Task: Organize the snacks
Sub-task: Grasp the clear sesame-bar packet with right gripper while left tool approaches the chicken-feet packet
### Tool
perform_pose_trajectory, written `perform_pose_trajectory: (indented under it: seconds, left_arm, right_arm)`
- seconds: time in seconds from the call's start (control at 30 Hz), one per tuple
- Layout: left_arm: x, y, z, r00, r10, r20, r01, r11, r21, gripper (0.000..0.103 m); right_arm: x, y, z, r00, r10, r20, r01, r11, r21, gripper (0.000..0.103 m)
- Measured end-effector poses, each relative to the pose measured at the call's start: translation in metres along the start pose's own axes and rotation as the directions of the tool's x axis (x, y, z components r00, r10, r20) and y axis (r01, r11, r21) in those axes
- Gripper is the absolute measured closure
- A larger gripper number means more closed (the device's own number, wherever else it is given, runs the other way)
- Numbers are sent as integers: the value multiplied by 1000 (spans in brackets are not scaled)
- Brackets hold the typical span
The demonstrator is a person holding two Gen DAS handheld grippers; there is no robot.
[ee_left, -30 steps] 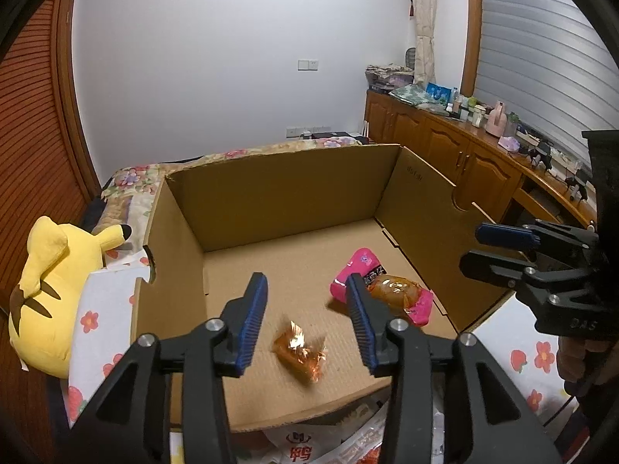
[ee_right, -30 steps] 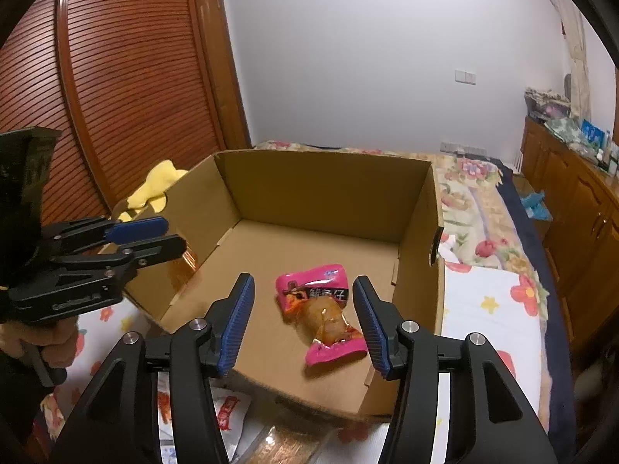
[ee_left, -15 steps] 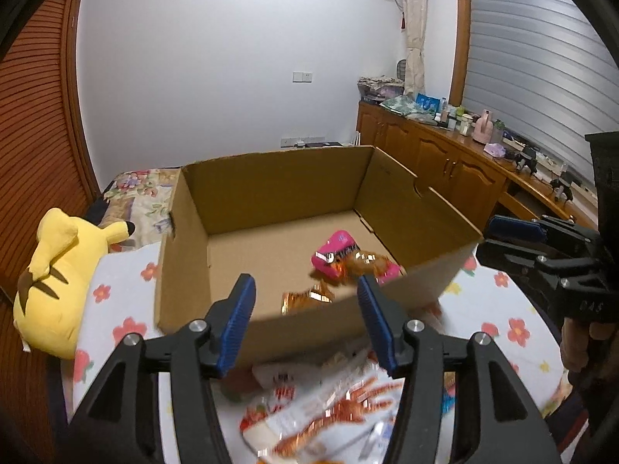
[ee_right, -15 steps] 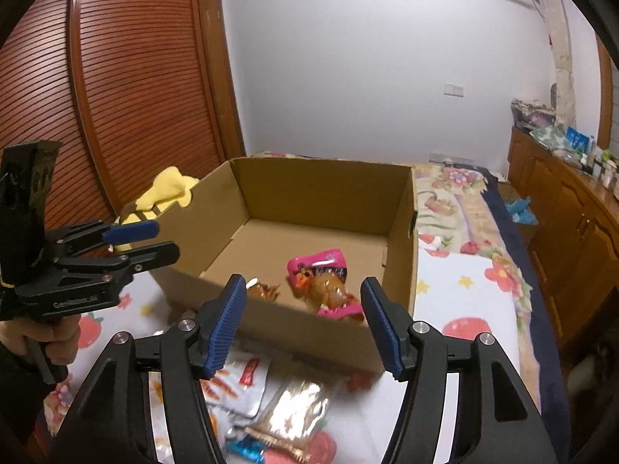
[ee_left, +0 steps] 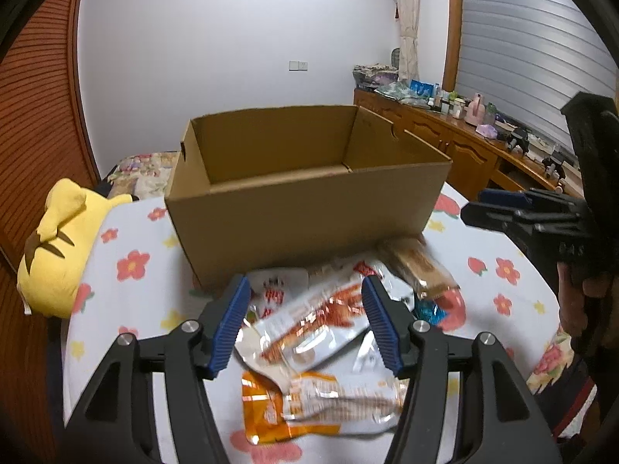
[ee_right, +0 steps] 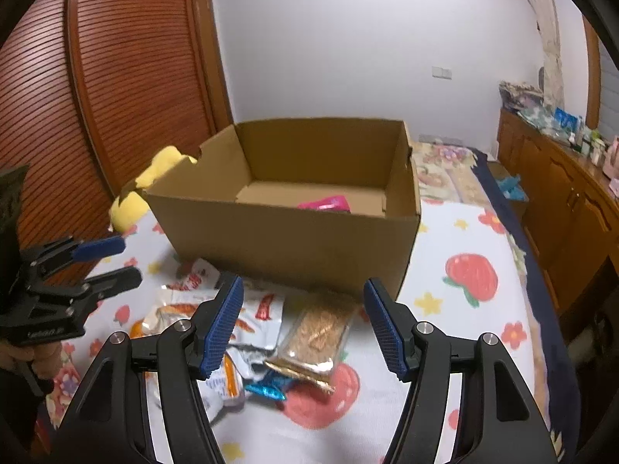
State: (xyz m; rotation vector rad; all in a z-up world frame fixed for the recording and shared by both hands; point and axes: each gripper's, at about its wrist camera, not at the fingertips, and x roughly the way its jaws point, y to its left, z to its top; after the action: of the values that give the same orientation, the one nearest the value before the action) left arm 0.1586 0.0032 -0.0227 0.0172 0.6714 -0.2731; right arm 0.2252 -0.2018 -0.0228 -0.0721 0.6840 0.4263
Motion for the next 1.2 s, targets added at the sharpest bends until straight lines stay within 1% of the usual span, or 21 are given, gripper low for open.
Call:
perform_pose_trajectory:
  seconds: [0.13, 0.23, 0.3, 0.47, 0.63, 0.77, 0.97, 1.0, 1.03, 1.1, 1.13, 1.2]
  left_arm:
    - [-3, 0, -14, 1000, -2, -6, 2, 1000, -16, 42]
    - [-4, 0, -24, 1000, -4, -18, 4, 1000, -23, 40]
    - [-3, 0, -30, 1000, -8, -25, 7, 1000, -23, 39]
    - [1, -4, -44, 999, -12, -43, 11, 1000, -28, 38]
    - [4, -9, -56, 997, -31, -72, 29, 999, -20, 37]
    - [8, -10, -66, 995, -39, -92, 37, 999, -30, 36]
    - [9, -12, -72, 995, -47, -92, 43, 998, -45, 36]
    - [9, -13, -73, 995, -50, -91, 46, 998, -48, 36]
    - [10, -13, -73, 994, -52, -92, 48, 998, -49, 36]
    - [10, -15, -74, 994, -56, -93, 52, 998, -48, 35]
    - [10, -17, -74, 994, -57, -95, 52, 998, -47, 35]
    - [11, -18, -75, 994, -62, -95, 58, 997, -48, 35]
  right_arm:
    - [2, -1, -4, 1000, 3, -26, -3, 1000, 7, 34]
    - [11, -3, -10, 998, 3, -56, -2, 1000, 16, 30]
    - [21, -3, -15, 997, -4, -79, 6, 1000, 20, 30]
    - [47, -4, -24, 992, -6, -130, 11, 999, 33, 30]
    - [71, -9, -28, 984, -2, -177, 13, 998, 58, 30]
    - [92, -16, -31, 972, -16, -235, 34, 997, 75, 31]
    - [103, -26, -31, 965, -1, -263, 33, 992, 118, 33]
    - [103, -27, -30, 964, -3, -265, 35, 992, 117, 37]
    - [102, -27, -30, 964, -3, -266, 35, 993, 114, 46]
    - [100, -25, -29, 964, -5, -265, 32, 995, 98, 54]
    - [98, -25, -30, 965, -10, -261, 33, 996, 86, 57]
    - [92, -27, -31, 969, -23, -246, 43, 996, 76, 58]
